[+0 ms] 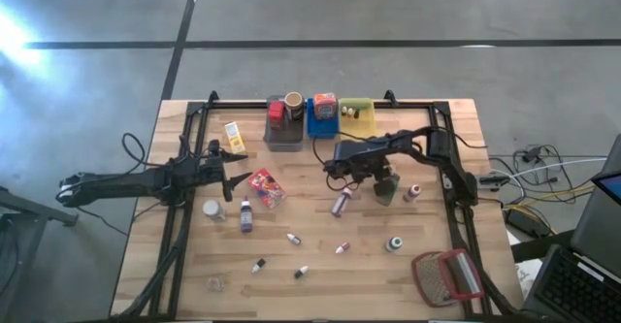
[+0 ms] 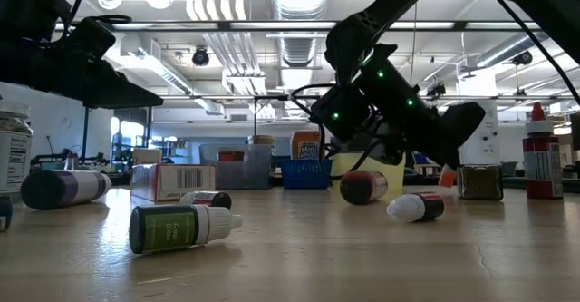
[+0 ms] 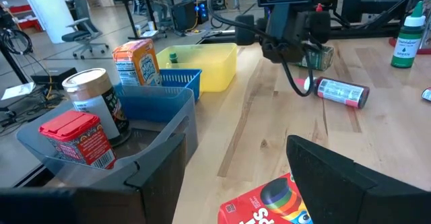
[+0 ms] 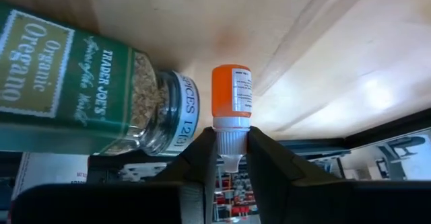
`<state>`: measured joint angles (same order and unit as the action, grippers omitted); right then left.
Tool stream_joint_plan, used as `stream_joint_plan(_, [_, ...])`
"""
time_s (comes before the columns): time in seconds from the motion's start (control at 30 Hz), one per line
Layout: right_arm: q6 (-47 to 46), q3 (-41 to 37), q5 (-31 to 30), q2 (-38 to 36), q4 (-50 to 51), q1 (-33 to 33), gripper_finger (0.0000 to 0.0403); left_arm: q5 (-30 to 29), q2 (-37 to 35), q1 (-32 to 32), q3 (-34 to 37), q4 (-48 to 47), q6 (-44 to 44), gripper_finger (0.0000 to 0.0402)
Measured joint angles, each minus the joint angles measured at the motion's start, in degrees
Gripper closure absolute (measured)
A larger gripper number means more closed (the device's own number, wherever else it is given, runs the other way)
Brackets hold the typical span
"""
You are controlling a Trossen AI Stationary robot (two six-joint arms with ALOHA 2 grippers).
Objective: Pick & Place Kitchen Items
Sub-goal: Move the orange food coloring bottle to the top right of the table
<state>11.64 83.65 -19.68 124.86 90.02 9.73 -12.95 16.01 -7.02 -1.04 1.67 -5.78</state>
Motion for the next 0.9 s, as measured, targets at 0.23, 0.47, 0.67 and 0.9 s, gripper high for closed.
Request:
stream_joint_plan(0.23, [0.66, 0.19, -1.48, 0.02, -0.04, 1.66, 0.0332, 0.00, 0.00, 0.01, 0.00, 0.01, -0.01, 0.0140])
stream_joint_plan(0.47, [1.11, 0.23, -1.69, 0.02, -0.46, 3.66, 0.0328, 0.00, -0.01, 0.01, 0.00, 0.00, 0.00, 0.0140])
stream_joint_plan(0.67, [2.40, 0.23, -1.49, 0.22, -2.08, 4.62, 0.0339, 0.00, 0.00, 0.00, 0.00, 0.00, 0.00, 0.0140])
stream_joint_plan(0.9, [3.55, 0.23, -1.49, 0.24, -3.45, 4.60, 0.0313, 0.00, 0.00, 0.00, 0.00, 0.00, -0.02, 0.0140])
